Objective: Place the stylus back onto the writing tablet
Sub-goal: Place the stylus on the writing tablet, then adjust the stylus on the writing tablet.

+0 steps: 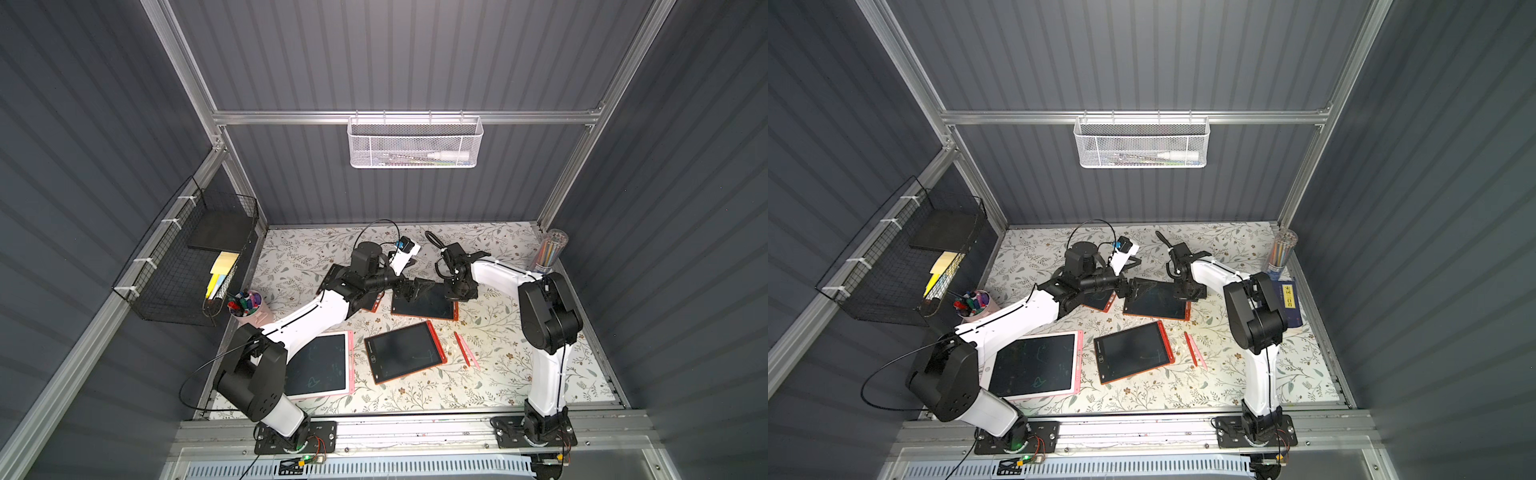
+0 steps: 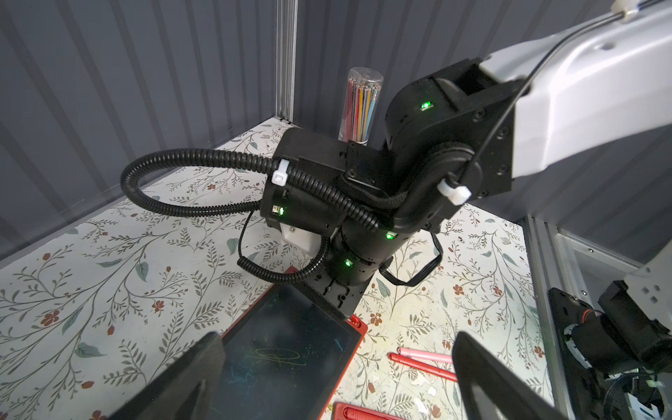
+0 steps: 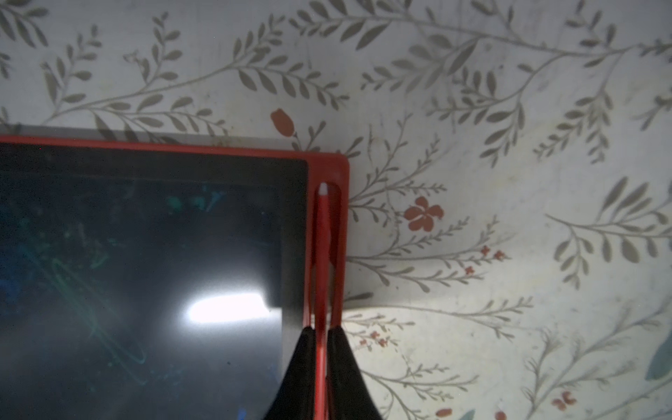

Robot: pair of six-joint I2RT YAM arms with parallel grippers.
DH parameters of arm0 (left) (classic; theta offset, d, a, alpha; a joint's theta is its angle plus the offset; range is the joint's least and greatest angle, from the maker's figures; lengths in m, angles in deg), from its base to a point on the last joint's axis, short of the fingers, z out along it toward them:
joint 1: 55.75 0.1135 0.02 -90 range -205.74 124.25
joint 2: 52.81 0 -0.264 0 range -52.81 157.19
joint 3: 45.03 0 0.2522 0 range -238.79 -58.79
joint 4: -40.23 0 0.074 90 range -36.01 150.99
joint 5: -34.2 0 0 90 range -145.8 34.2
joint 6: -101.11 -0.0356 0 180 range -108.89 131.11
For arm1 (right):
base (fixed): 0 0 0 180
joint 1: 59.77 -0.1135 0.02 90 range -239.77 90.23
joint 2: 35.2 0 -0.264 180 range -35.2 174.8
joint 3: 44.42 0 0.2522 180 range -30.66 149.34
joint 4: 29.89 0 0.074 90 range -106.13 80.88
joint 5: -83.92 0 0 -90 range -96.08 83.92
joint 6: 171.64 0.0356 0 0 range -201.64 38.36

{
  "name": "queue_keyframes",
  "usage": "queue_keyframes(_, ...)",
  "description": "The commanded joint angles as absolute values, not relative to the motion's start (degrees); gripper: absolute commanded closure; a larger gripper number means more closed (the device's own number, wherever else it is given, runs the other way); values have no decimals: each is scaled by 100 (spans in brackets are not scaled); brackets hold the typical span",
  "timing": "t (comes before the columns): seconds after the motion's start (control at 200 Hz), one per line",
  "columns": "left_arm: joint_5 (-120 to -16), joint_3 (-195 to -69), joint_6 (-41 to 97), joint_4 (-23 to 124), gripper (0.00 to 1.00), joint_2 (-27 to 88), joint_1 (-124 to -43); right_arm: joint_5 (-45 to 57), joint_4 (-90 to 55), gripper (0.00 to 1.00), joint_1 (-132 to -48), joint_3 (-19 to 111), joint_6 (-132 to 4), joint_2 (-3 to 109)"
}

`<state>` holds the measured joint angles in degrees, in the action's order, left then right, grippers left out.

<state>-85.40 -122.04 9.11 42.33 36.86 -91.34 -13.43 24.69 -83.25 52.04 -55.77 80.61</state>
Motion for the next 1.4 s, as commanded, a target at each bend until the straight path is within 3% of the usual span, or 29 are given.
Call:
queue_keyframes(0.0,-8512,-12163,781,4308,1,3552,-9158,-1458,2597,85,-8287,5196,-5574,8055)
queue_keyframes(0.46,-8498,-12164,781,4304,1,3517,-9159,-1257,2641,84,-8219,5184,-5612,7558)
queue_keyframes(0.936,-8116,-12188,901,4037,1,3533,-9160,-247,1665,83,-7937,3405,-5639,5553)
queue_keyframes(1.396,-7757,-12084,834,4029,1,3325,-9158,9,1427,85,-7937,3664,-5349,6711)
